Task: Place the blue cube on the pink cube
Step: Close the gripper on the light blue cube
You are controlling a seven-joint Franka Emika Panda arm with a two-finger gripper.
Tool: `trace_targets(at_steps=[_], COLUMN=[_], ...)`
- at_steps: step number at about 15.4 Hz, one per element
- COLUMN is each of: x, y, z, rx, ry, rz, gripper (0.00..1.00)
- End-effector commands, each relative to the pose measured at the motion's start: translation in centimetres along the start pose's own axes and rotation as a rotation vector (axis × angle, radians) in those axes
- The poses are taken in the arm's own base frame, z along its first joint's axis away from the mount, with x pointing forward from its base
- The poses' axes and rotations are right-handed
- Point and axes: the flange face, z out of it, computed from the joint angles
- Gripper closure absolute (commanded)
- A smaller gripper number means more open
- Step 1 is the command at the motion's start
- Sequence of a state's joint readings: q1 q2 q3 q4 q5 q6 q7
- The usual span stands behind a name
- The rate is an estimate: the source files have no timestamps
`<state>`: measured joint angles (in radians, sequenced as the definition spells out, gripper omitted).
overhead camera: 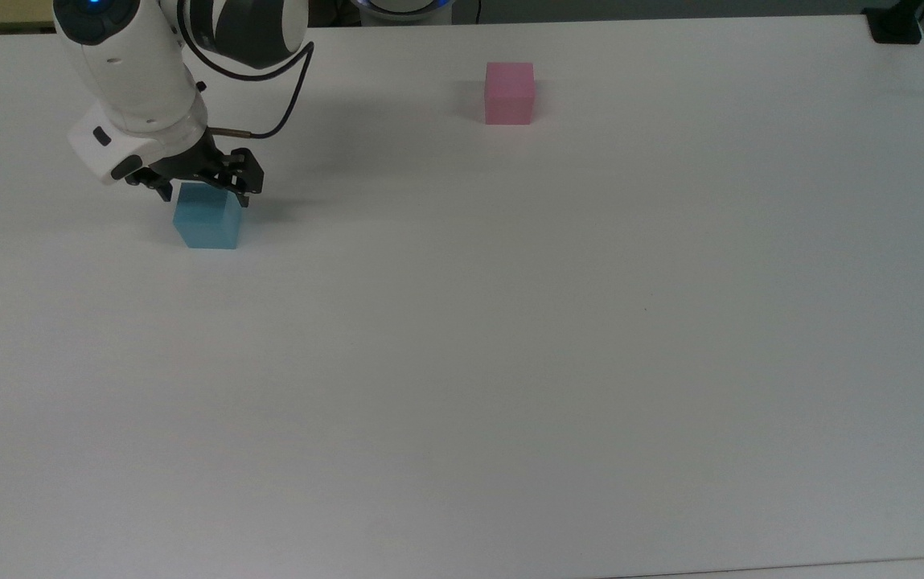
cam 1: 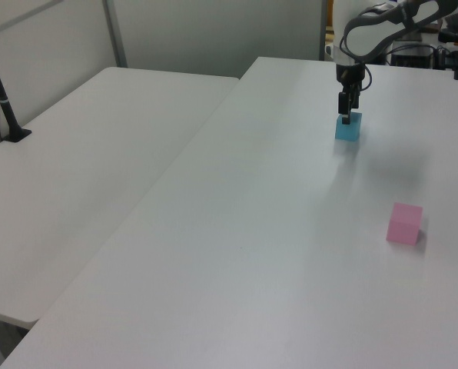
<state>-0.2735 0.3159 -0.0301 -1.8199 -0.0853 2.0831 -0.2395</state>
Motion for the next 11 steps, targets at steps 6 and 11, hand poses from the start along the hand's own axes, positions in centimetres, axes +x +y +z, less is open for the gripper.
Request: trace_targets(at_steps=[6,11], x=[0.4,0.5], y=[0.6,0.6], z=[2.5,2.4], rx=[-0.022,-0.023], ry=[0.026,0.040], rz=[-0.011,-0.015], gripper=[0.00,0.72])
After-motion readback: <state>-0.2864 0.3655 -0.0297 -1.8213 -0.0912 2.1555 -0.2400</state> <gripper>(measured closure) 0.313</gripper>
